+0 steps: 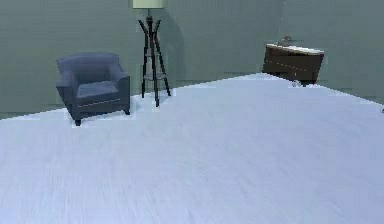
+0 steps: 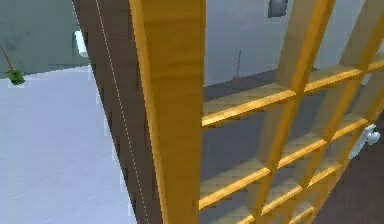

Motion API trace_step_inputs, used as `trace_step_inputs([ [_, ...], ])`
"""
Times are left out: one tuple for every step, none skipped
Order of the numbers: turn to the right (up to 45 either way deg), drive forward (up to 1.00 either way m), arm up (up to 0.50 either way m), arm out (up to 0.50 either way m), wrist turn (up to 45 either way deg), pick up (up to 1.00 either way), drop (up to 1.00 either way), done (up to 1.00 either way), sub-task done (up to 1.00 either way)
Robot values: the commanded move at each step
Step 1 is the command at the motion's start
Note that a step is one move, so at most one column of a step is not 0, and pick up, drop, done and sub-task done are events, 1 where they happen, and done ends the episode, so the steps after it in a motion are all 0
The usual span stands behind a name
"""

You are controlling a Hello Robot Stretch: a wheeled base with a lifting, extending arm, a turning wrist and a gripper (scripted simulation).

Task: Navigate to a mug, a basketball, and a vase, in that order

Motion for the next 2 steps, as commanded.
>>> trace_step_inputs([
  [-27.0, 0.0, 0.0, 0.0, 0.0, 0.0, 0.0, 0.0, 0.0],
  [0.0, 0.15, 0.0, 0.0, 0.0, 0.0, 0.0, 0.0, 0.0],
])
